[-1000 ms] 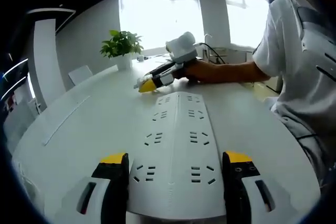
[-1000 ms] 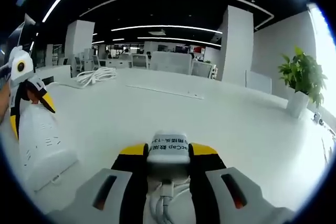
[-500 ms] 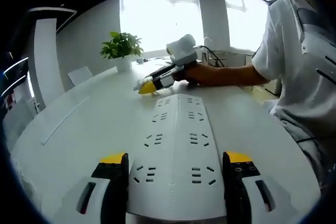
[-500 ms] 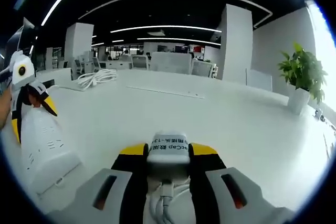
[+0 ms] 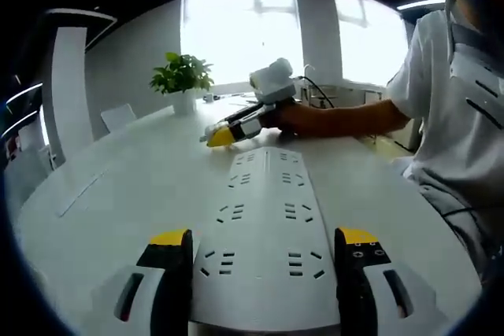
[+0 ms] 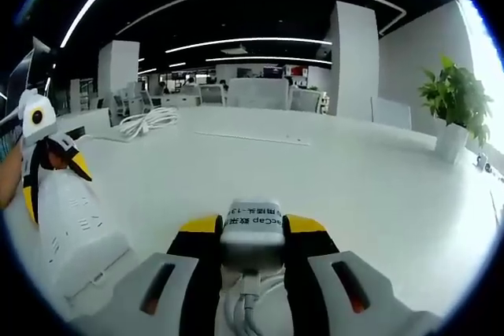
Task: Straighten the power strip on the desk, plug the charger into it
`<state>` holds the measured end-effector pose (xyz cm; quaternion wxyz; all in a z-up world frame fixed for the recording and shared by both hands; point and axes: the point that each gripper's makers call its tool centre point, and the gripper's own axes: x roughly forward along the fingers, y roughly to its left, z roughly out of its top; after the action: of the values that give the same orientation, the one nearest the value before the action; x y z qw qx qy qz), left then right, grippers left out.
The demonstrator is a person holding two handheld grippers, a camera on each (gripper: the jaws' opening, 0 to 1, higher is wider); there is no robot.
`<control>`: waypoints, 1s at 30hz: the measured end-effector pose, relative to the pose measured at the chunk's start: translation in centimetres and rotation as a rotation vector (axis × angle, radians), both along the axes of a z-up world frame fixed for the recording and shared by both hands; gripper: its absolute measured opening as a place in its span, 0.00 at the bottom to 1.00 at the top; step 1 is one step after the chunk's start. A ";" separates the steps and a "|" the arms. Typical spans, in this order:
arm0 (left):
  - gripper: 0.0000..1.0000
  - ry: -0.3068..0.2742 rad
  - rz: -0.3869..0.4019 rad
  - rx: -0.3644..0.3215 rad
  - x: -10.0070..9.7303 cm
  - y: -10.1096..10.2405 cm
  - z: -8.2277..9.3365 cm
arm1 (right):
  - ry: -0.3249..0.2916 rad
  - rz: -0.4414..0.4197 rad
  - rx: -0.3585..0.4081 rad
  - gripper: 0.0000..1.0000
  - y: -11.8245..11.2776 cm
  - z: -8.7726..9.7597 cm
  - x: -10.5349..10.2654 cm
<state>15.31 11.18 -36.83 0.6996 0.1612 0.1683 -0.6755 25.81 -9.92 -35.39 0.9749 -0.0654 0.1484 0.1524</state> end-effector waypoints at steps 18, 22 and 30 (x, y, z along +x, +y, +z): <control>0.74 -0.001 0.021 0.021 1.0 0.1 0.0 | 0.185 0.143 0.145 0.29 3.2 5.1 -4.0; 0.74 -0.003 0.031 0.029 1.0 0.1 -0.1 | 0.230 0.179 0.181 0.29 4.3 6.1 -5.0; 0.74 -0.005 0.076 0.042 1.1 -0.1 -0.2 | 0.345 0.226 0.212 0.29 5.9 6.8 -6.2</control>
<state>16.40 11.04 -36.99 0.7216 0.1710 0.1865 -0.6444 19.62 -4.04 -28.63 0.9132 0.0484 0.2877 0.2844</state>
